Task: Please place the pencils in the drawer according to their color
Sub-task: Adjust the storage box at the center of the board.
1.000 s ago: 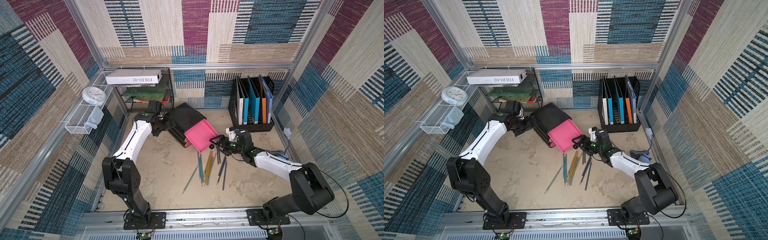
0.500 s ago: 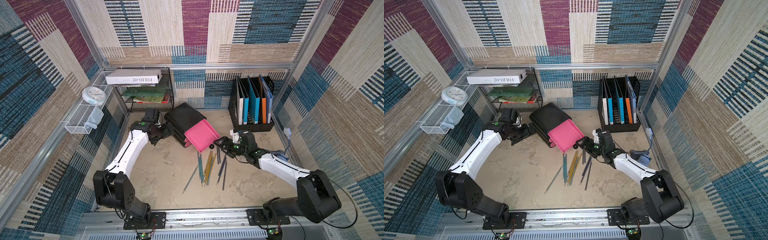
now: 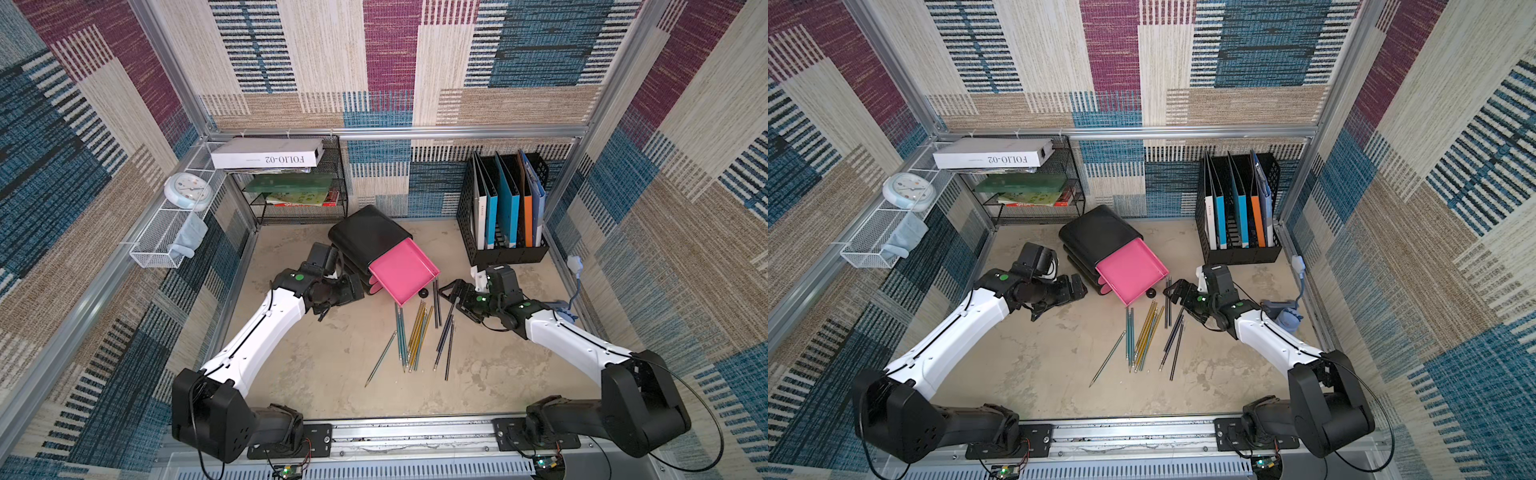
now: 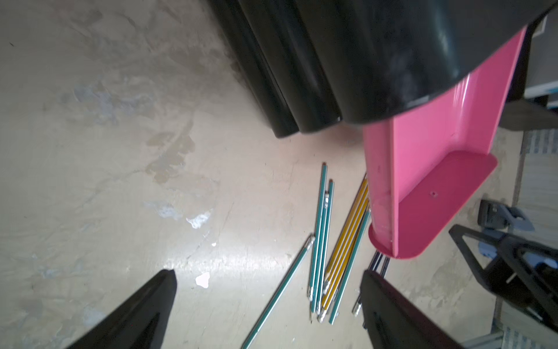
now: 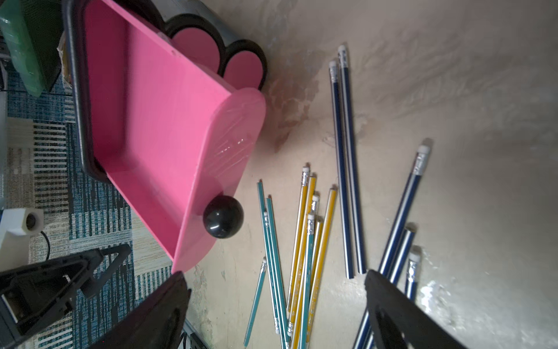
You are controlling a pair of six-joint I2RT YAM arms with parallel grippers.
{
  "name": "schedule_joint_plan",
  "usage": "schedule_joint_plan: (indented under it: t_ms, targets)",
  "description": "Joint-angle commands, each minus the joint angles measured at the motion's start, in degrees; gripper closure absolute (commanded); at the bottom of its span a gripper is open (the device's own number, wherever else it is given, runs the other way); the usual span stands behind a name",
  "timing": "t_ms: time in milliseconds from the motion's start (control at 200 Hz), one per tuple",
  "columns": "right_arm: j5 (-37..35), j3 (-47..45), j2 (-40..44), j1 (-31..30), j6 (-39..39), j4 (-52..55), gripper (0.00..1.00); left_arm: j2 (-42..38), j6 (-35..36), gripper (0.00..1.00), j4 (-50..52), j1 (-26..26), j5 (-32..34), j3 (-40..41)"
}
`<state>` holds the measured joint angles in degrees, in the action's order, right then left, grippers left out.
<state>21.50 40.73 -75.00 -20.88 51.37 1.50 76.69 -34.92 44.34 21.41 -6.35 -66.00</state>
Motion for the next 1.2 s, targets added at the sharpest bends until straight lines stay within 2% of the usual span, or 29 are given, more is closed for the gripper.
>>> schedule_joint_plan:
  t_ms: [0, 265, 526, 736, 1017, 1107, 1192]
  targets:
    - [-0.18, -0.56, 1.19, 0.49, -1.05, 1.50, 0.05, -1.51, -3.75, 0.01, -0.40, 3.94, 4.53, 2.38]
    - [-0.31, -1.23, 2.53, 1.38, -3.46, 3.97, 0.05, -1.45, -9.52, 0.01, -2.35, 14.87, 12.63, 6.79]
    - [-1.74, -2.71, 2.42, 2.80, -3.27, 5.92, 0.06, 0.47, -13.42, 0.01, -3.10, 23.47, 19.18, 5.52]
    - [-2.07, -3.42, 2.60, 4.28, -3.91, 6.76, 0.07, 3.21, -12.94, 0.01, -3.47, 26.05, 20.99, 2.98]
    - [-4.10, -2.10, 3.44, 5.13, -5.23, 10.49, 0.07, 7.60, -10.30, 0.01, -3.53, 32.08, 27.54, -1.37]
    - [-4.00, -1.42, 3.02, 5.40, -5.40, 10.91, 0.07, 9.39, -9.30, 0.01, -3.41, 32.70, 28.77, -2.24]
    - [-3.66, -1.43, 2.84, 5.39, -5.19, 10.82, 0.07, 9.71, -11.12, 0.01, -3.22, 32.69, 30.52, -0.40]
